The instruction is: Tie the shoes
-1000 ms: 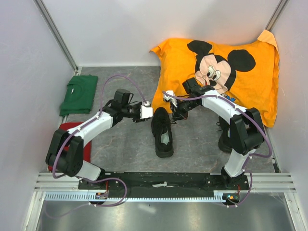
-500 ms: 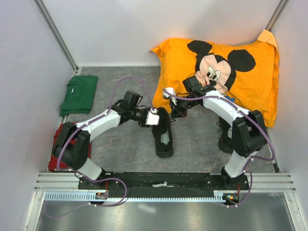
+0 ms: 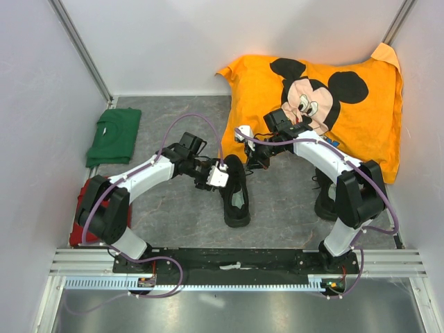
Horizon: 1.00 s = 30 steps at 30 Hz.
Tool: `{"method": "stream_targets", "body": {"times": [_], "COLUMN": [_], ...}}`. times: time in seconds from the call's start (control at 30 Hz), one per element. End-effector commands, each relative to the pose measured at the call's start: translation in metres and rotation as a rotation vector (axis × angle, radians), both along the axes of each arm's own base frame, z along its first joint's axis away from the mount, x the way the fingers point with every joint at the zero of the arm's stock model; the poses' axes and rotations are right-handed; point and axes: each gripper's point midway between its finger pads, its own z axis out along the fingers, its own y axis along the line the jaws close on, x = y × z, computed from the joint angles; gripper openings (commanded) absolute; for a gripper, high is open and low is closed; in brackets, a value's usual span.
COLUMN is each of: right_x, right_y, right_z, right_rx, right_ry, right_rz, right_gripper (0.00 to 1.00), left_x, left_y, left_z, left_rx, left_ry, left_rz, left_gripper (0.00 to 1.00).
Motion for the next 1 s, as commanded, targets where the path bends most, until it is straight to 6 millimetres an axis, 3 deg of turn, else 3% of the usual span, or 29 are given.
{"method": "stream_targets", "body": {"times": [0.0, 0.17, 0.47, 0.7, 0.97], "right_x": [0.004, 0.005, 0.004, 0.006, 0.005], "right_y": [0.008, 0.009, 0.008, -0.003, -0.027], "right_z": [0.021, 0.023, 0.025, 0.019, 0.001], "right_rx": [0.047, 0.049, 0.041, -0.016, -0.135], "right_ry": [-0.058, -0.063, -0.069, -0.076, -0.119], "right_rz": [0.021, 0.02, 0.008, -0.047, -0.098], "right_gripper": [0.0, 0.0, 0.0, 0.0, 0.0], "left_x": [0.01, 0.017, 0.014, -0.001, -0.008], "left_y": [-0.01, -0.03, -0.051, -0.036, -0.009], "left_z": [0.011, 0.018, 0.033, 0.03, 0.017], "left_rx": [-0.008, -0.057, -0.126, -0.099, -0.057], "left_ry": [-0.033, -0.053, -0.073, -0.054, -0.046], "left_rz": [0.012, -0.002, -0.048, -0.045, 0.034], "left_gripper": [0.72, 0.7, 0.51, 0.04, 0.01]}}
